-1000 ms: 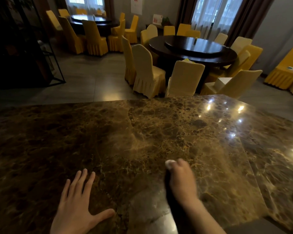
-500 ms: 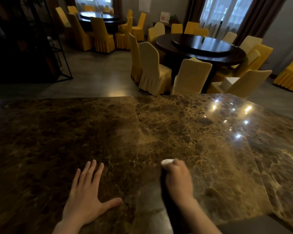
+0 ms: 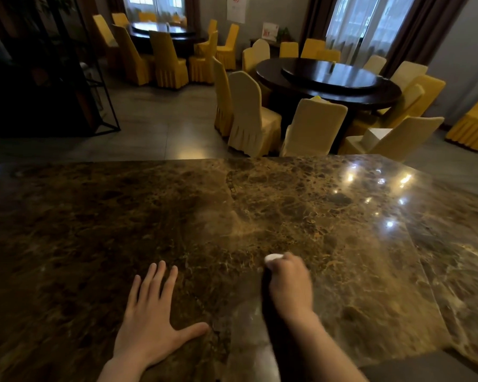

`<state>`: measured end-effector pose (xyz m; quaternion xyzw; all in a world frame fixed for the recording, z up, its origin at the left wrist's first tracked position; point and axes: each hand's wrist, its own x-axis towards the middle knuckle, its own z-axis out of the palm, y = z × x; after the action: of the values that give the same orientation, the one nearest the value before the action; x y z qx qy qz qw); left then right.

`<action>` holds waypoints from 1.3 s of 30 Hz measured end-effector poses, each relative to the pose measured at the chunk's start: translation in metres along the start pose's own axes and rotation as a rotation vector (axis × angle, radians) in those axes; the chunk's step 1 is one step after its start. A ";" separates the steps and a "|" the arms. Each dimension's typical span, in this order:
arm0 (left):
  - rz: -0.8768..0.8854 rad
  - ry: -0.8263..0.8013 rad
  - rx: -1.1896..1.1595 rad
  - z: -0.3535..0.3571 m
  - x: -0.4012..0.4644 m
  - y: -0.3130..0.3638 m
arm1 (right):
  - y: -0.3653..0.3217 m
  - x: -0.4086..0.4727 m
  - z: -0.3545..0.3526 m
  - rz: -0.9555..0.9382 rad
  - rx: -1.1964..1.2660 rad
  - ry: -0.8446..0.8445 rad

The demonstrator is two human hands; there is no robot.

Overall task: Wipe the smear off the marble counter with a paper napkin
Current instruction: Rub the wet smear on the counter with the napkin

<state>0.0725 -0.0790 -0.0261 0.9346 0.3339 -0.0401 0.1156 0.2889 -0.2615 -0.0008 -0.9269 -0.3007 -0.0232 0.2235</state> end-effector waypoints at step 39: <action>-0.015 0.011 -0.015 0.002 0.005 0.001 | -0.044 -0.028 0.022 -0.102 0.124 -0.057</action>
<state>0.0771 -0.0771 -0.0284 0.9314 0.3418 -0.0335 0.1203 0.2385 -0.2359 -0.0076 -0.8949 -0.3548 0.0106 0.2705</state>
